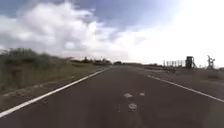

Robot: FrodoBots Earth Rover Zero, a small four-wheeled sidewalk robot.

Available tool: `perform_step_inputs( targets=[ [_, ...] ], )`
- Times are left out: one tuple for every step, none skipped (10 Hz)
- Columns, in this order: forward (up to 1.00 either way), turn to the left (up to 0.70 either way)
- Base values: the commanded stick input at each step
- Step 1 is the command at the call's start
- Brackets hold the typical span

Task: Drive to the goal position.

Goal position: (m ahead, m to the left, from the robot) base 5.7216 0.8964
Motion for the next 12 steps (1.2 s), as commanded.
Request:
perform_step_inputs(
  targets=[
    [1.0, 0.0],
    [1.0, 0.0],
    [1.0, 0.0],
    [1.0, 0.0],
    [1.0, 0.0],
    [1.0, 0.0],
    [1.0, 0.0],
    [1.0, 0.0],
    [1.0, 0.0],
    [1.0, 0.0],
    [1.0, 0.0],
    [1.0, 0.0]
  ],
)
